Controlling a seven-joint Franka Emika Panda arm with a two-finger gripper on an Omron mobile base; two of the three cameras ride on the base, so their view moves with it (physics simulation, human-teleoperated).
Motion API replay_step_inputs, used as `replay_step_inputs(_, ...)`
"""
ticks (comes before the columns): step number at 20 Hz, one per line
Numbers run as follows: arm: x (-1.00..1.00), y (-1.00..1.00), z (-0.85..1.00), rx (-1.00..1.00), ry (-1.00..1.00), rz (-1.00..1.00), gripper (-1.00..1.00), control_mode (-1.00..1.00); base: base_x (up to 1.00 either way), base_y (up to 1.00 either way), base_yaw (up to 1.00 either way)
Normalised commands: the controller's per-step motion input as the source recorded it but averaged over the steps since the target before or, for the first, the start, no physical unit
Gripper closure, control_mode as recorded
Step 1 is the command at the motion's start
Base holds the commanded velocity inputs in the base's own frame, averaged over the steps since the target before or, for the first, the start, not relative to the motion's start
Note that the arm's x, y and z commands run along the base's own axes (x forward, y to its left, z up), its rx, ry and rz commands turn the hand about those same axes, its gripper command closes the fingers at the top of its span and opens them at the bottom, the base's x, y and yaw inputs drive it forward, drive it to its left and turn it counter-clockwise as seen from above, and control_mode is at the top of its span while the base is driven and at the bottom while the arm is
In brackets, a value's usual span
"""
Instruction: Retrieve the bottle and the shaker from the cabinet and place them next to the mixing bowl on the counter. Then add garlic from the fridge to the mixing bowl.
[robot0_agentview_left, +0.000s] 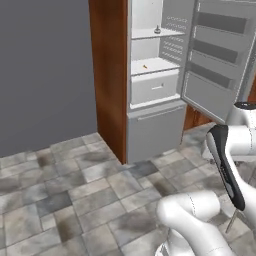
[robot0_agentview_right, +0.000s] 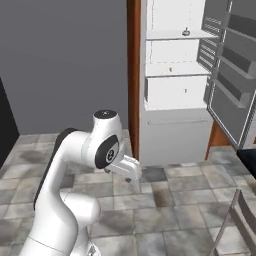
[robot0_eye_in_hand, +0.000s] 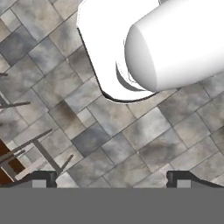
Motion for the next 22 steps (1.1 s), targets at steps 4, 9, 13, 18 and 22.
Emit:
replay_step_inputs(4,0.0,0.0,0.0,0.0,0.0,0.0,-1.0,1.0,1.0,0.0,-0.08)
replay_step_inputs(9,0.0,0.0,0.0,0.0,0.0,0.0,-1.0,1.0,1.0,-0.12,-0.09)
replay_step_inputs(13,0.0,0.0,0.0,0.0,0.0,0.0,-1.0,1.0,0.98,-0.48,-0.03)
replay_step_inputs(18,0.0,0.0,0.0,0.0,0.0,0.0,-1.0,1.0,1.0,-0.5,0.0)
replay_step_inputs(22,0.0,0.0,0.0,0.0,0.0,0.0,-1.0,1.0,0.99,-0.24,0.09)
